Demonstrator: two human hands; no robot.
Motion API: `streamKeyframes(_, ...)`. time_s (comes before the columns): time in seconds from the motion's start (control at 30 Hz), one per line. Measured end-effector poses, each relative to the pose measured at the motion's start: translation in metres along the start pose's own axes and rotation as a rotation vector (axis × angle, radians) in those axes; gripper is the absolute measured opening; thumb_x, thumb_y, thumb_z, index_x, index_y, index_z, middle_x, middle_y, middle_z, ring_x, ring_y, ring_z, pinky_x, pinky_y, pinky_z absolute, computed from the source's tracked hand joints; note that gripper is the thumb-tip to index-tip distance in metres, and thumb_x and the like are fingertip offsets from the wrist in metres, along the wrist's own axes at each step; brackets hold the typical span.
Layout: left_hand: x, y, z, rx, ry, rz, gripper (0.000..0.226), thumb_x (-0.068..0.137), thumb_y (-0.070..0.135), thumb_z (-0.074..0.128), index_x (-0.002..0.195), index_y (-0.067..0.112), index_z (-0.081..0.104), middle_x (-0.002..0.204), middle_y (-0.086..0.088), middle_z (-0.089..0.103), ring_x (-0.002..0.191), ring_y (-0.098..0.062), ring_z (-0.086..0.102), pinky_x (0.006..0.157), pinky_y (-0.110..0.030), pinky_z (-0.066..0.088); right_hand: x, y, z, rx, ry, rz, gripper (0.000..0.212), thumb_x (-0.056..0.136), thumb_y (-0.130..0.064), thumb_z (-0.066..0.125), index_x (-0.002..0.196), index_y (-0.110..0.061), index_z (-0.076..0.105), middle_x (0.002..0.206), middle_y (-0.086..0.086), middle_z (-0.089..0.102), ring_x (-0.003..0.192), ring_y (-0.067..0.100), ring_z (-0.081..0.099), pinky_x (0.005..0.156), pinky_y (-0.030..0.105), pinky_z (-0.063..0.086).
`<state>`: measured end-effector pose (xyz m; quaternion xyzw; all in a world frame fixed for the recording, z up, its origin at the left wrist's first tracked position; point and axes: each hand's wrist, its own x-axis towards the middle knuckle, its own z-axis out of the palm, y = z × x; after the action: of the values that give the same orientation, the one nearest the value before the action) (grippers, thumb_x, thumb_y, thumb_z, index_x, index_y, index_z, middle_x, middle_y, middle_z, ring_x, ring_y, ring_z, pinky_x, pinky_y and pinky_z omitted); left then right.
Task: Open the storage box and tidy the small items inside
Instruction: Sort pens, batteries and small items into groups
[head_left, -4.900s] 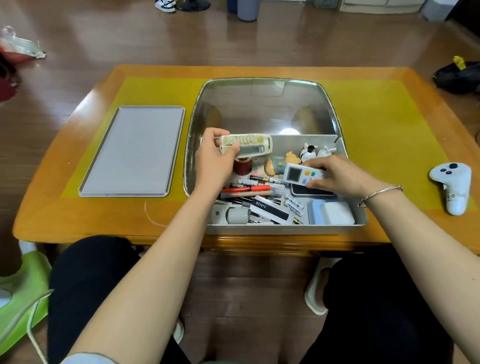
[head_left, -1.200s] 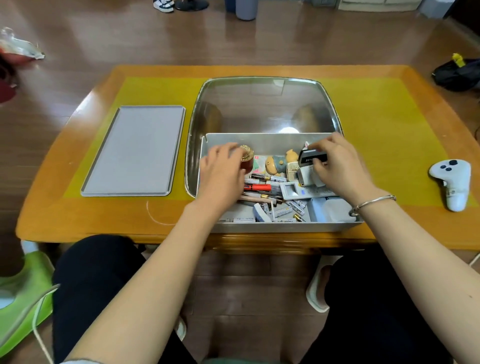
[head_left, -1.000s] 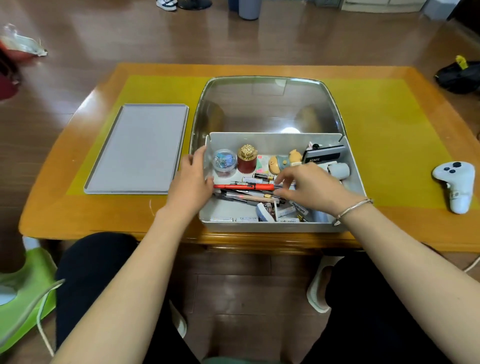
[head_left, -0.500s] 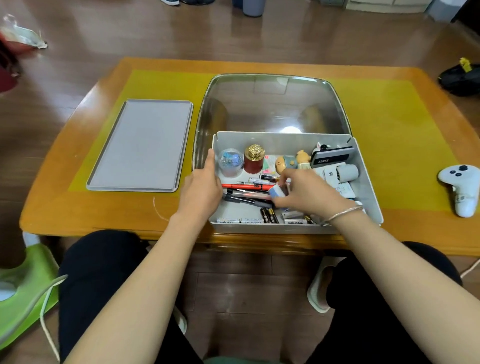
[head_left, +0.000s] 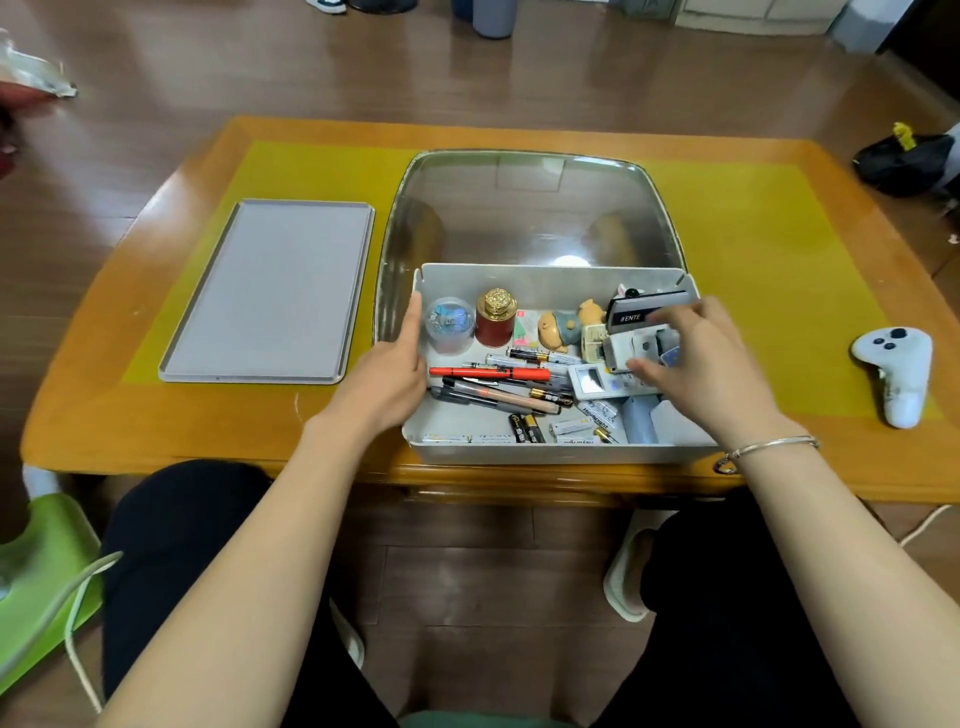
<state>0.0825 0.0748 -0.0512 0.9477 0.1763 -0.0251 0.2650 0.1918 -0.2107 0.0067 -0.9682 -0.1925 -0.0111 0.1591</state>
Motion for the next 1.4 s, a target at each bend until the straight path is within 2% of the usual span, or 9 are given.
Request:
streamKeyframes(0.13,-0.003,0.003,0.003,0.028,0.055,-0.016,0.066,0.102,0.026,0.031,0.149,0.036,-0.015,0.095,-0.009,0.053,0.074,-0.014,0.053,0.067,-0.033,0.049,0.002,-0.034,0.017,0.051,-0.164,-0.224,0.033,0.079,-0.032,0.072,0.108,-0.02,0.065,0.103,0.0,0.065,0.097,0.02,0.06,0.084,0.034,0.048)
streamKeyframes(0.27,-0.005,0.009,0.005,0.032,0.064,-0.012,0.067,0.102,0.024,0.032,0.15,0.032,-0.014,0.097,-0.008,0.053,0.077,-0.016,0.054,0.067,-0.033,0.049,0.011,-0.061,0.047,-0.066,-0.345,-0.385,0.041,0.081,-0.034,0.069,0.118,-0.02,0.059,0.118,0.002,0.061,0.107,0.022,0.057,0.087,0.037,0.049)
streamKeyframes(0.4,-0.008,0.015,0.01,0.028,0.083,-0.005,0.068,0.101,0.022,0.035,0.151,0.028,-0.011,0.088,-0.007,0.058,0.071,-0.014,0.054,0.066,-0.037,0.053,0.027,-0.074,0.069,-0.211,-0.416,-0.476,0.047,0.08,-0.037,0.068,0.12,-0.02,0.054,0.119,0.003,0.057,0.105,0.023,0.056,0.078,0.034,0.046)
streamKeyframes(0.57,-0.008,0.021,0.016,0.058,0.13,-0.011,0.069,0.1,0.02,0.038,0.152,0.024,-0.007,0.072,0.001,0.046,0.061,-0.01,0.046,0.055,-0.03,0.04,0.034,-0.076,0.078,-0.246,-0.425,-0.452,0.031,0.073,-0.031,0.07,0.096,-0.015,0.058,0.095,0.006,0.06,0.087,0.024,0.057,0.064,0.031,0.045)
streamKeyframes(0.67,-0.008,0.022,0.015,0.052,0.115,-0.02,0.069,0.1,0.019,0.037,0.152,0.024,-0.007,0.074,-0.001,0.048,0.062,-0.012,0.048,0.059,-0.036,0.047,0.034,-0.078,0.079,-0.215,-0.463,-0.419,0.025,0.068,-0.03,0.073,0.079,-0.014,0.056,0.082,0.005,0.055,0.076,0.023,0.055,0.06,0.031,0.045)
streamKeyframes(0.87,-0.01,0.021,0.015,0.025,0.123,-0.007,0.068,0.1,0.019,0.036,0.152,0.026,-0.008,0.076,-0.004,0.056,0.061,-0.014,0.052,0.056,-0.034,0.048,0.033,-0.079,0.079,-0.19,-0.541,-0.4,0.024,0.068,-0.027,0.074,0.074,-0.013,0.056,0.074,0.006,0.058,0.067,0.02,0.054,0.054,0.028,0.042)
streamKeyframes(1.17,-0.013,0.022,0.014,-0.057,0.11,-0.027,0.066,0.102,0.02,0.035,0.152,0.03,-0.006,0.085,-0.004,0.059,0.065,-0.013,0.055,0.056,-0.032,0.05,0.034,-0.072,0.073,-0.079,-0.46,-0.386,0.015,0.084,-0.02,0.06,0.073,-0.011,0.054,0.063,0.003,0.048,0.068,0.027,0.052,0.057,0.028,0.036)
streamKeyframes(1.27,-0.015,0.024,0.014,-0.052,0.118,-0.04,0.068,0.101,0.019,0.035,0.152,0.028,-0.01,0.078,-0.003,0.056,0.061,-0.013,0.053,0.047,-0.025,0.037,0.041,-0.07,0.056,-0.023,-0.318,-0.363,0.017,0.091,-0.029,0.055,0.081,-0.015,0.057,0.069,0.007,0.057,0.066,0.027,0.053,0.061,0.031,0.043)
streamKeyframes(1.4,-0.015,0.026,0.013,-0.038,0.111,-0.071,0.069,0.101,0.019,0.036,0.151,0.025,-0.011,0.086,-0.006,0.061,0.064,-0.014,0.054,0.053,-0.028,0.043,0.063,-0.064,0.028,-0.021,-0.093,-0.302,0.018,0.091,-0.032,0.055,0.088,-0.015,0.061,0.077,0.01,0.062,0.073,0.032,0.059,0.066,0.038,0.049)
